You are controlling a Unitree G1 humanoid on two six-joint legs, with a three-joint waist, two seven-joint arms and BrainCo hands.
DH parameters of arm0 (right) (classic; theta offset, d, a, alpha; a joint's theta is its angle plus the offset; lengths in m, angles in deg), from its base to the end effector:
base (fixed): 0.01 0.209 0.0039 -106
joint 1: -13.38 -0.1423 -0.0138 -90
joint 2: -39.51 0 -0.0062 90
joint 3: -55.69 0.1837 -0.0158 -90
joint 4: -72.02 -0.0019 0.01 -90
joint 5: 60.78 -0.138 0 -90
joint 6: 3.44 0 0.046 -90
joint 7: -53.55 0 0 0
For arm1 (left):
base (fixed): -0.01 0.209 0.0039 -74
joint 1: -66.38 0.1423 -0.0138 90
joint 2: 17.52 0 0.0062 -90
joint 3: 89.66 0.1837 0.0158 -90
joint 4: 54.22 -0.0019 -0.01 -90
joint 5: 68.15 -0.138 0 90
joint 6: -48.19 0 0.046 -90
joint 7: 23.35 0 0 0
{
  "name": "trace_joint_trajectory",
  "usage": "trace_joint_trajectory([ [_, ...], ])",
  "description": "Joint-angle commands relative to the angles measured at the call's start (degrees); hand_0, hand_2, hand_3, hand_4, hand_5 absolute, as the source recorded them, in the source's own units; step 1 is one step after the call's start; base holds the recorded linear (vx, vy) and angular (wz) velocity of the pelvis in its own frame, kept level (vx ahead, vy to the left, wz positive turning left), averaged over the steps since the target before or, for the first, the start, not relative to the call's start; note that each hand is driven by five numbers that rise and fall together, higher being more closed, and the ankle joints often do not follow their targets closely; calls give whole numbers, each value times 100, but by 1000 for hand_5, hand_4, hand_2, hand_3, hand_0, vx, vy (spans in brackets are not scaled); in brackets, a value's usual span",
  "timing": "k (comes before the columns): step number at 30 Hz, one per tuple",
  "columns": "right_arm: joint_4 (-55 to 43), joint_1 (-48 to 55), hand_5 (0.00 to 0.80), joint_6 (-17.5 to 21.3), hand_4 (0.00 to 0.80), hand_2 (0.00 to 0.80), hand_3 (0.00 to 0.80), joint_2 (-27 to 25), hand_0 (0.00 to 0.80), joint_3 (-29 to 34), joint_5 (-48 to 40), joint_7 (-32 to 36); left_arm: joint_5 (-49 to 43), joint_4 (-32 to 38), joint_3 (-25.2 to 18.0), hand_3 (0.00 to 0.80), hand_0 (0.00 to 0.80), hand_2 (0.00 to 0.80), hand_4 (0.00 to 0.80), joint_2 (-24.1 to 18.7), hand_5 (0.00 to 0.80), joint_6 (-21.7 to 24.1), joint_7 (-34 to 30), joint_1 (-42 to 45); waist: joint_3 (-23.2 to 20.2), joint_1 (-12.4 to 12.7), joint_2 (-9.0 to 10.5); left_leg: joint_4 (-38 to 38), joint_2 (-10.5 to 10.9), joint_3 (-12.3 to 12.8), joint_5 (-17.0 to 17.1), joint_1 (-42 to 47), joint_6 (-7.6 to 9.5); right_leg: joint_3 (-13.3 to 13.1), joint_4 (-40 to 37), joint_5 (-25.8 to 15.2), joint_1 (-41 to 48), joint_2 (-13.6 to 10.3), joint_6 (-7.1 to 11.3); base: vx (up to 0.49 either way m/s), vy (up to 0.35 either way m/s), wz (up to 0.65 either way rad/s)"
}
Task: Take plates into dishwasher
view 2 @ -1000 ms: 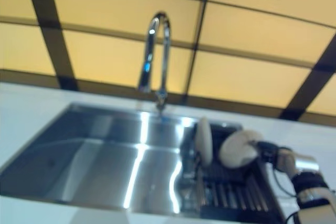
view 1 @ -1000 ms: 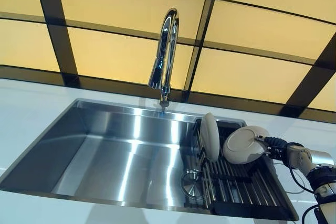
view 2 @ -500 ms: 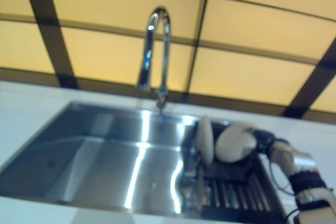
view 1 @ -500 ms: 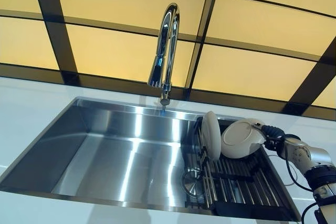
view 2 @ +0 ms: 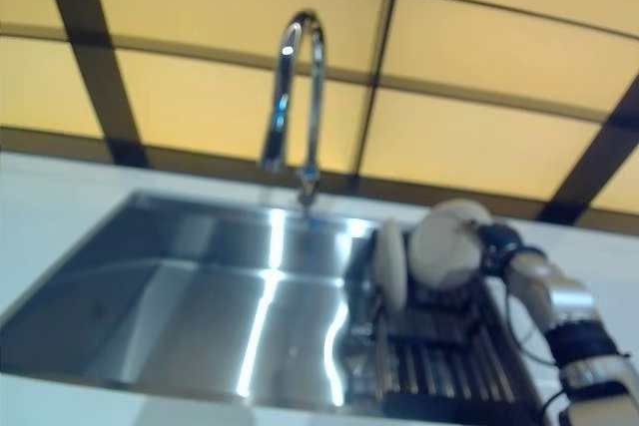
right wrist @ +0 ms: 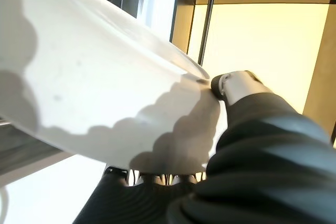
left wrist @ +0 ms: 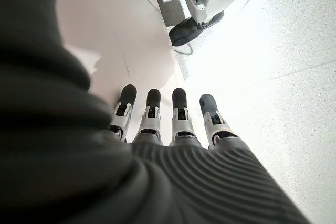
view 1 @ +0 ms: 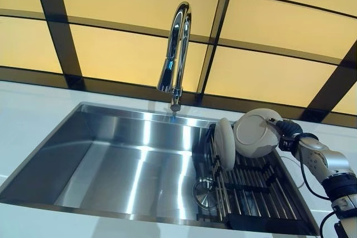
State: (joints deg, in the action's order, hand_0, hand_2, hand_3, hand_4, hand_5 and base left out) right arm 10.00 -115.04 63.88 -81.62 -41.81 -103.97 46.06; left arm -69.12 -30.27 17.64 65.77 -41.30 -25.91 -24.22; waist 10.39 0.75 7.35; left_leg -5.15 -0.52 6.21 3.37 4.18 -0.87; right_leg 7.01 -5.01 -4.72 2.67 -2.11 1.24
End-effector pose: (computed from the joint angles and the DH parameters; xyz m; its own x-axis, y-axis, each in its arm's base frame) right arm 0.3009 -0.2907 0.1736 0.9573 -0.2334 -0.1706 0.2256 0.9721 -0.0641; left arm 0.0864 0.2627 -0.0987 0.3906 0.1973 -0.8992 0.3288 0.8825 0.3364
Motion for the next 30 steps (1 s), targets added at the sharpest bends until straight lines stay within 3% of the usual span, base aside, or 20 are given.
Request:
trace_joint_trajectory([
  [1,-348,-375,800,493,800,800,800,-545,800,-12,376,-196,163,-127,253,0,0,0,0,-51,0,91,80,-290,-126,98,-12,62,116,-5,-522,63,187,139,322,185,5,-130,524,0,0,0],
  [8,-281,-374,800,377,800,800,800,-955,800,66,705,-408,195,-121,246,0,0,0,0,-110,0,117,110,-258,-105,81,21,52,112,-29,-521,63,195,130,347,178,-8,-122,536,0,0,0],
  [18,508,-427,800,353,800,800,800,-1925,800,327,713,-587,266,-74,235,0,0,0,0,-251,0,120,87,-201,-135,8,75,43,94,-12,-528,52,192,54,353,154,-44,-99,557,0,0,0],
  [30,1200,-42,800,729,800,800,800,-2653,800,1195,15,-957,367,-6,310,0,0,0,0,-353,0,119,48,-144,-194,-209,105,59,92,97,-573,86,247,-189,446,74,-176,-80,642,2,42,-6],
])
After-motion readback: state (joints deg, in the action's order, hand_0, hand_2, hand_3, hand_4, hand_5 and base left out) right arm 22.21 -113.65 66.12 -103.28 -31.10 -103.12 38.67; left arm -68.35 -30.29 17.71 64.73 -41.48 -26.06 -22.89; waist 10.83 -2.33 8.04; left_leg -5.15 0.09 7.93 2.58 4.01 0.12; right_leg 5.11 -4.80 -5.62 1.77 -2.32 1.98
